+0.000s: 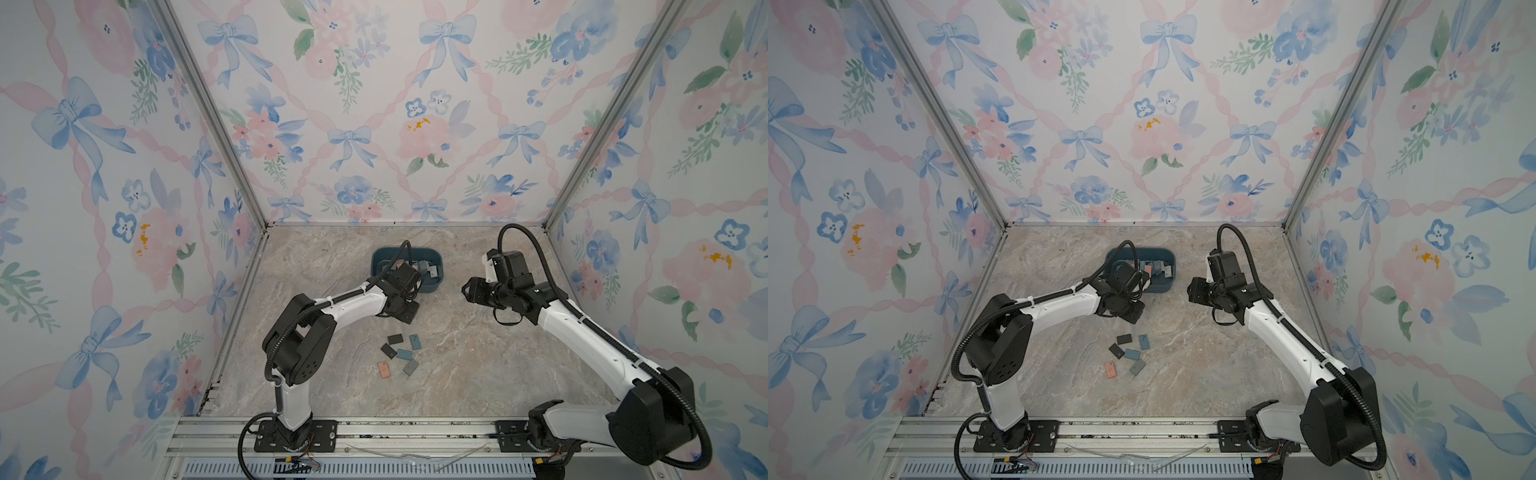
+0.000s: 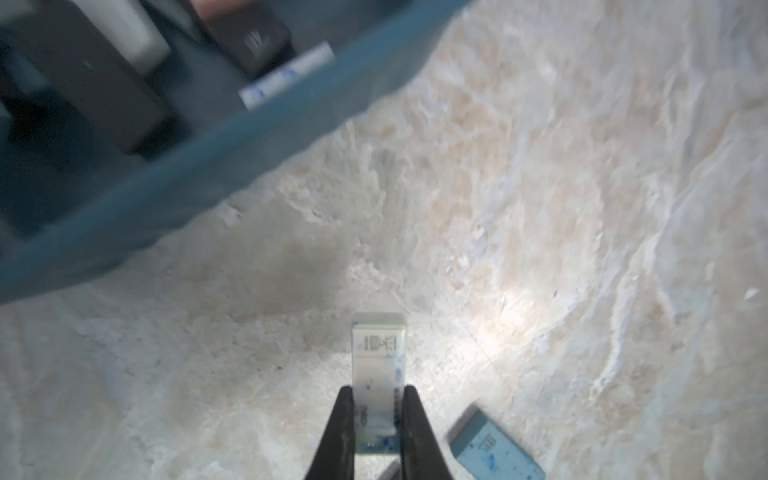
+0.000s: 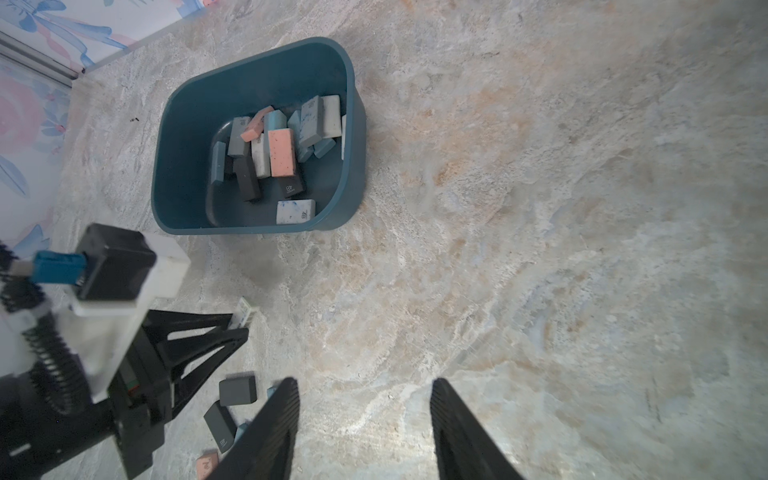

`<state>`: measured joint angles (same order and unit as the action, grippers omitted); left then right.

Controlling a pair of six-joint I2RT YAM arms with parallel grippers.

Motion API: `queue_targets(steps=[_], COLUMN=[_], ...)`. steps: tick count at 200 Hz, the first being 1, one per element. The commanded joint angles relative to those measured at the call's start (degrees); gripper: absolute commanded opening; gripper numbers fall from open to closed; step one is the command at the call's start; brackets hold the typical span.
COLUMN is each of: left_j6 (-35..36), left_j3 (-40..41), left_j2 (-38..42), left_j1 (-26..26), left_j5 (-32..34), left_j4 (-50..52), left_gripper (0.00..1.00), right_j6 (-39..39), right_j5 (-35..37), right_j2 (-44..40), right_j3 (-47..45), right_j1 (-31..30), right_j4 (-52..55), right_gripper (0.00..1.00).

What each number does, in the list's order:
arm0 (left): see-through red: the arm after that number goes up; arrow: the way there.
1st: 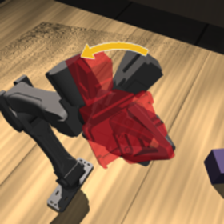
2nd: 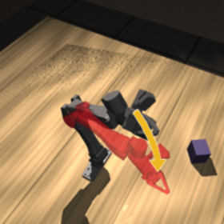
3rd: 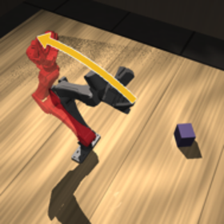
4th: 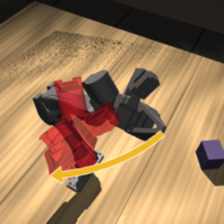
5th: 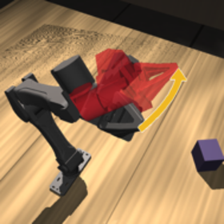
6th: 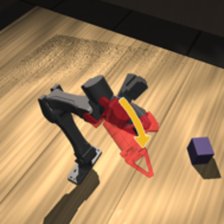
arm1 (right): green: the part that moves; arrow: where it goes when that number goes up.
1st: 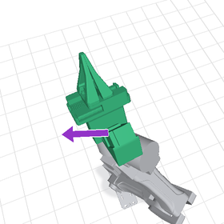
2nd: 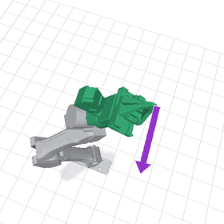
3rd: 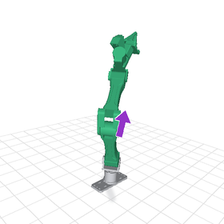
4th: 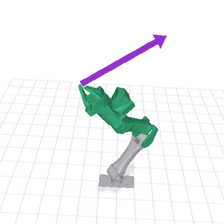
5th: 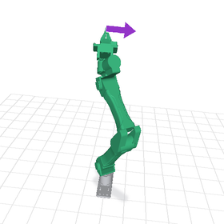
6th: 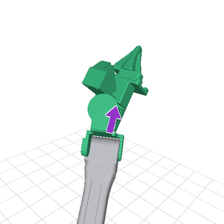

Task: Put the eraser in the storage box
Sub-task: Pick up the eraser from the center of the board.

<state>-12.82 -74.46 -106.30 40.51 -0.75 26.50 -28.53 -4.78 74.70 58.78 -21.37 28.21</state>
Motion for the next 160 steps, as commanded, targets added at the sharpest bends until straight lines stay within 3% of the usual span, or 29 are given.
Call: queue_targets(steps=[1,77,160], left_j6=[-3.45,-10.72,-13.95], left_j3=[-5.07,-20.82,-29.34], left_j2=[2.1,-8.15,-21.81], left_j1=[-2.35,-8.45,-9.13], left_j5=[-1.86,1.8,3.49], left_j4=[0.12,0.37,1.87], left_gripper=[0.14,0.14,0.17], right_j6=[-0.82,-1.04,-1.08], right_j5=[-0.78,-1.03,-0.82], right_j2=[-0.82,-1.37,-2.71], right_j3=[-0.8,-1.26,-1.32], right_j1=[0.72,0.77,0.69], right_j4=[-0.43,0.05,1.92], right_gripper=[0.54,0.54,0.54])
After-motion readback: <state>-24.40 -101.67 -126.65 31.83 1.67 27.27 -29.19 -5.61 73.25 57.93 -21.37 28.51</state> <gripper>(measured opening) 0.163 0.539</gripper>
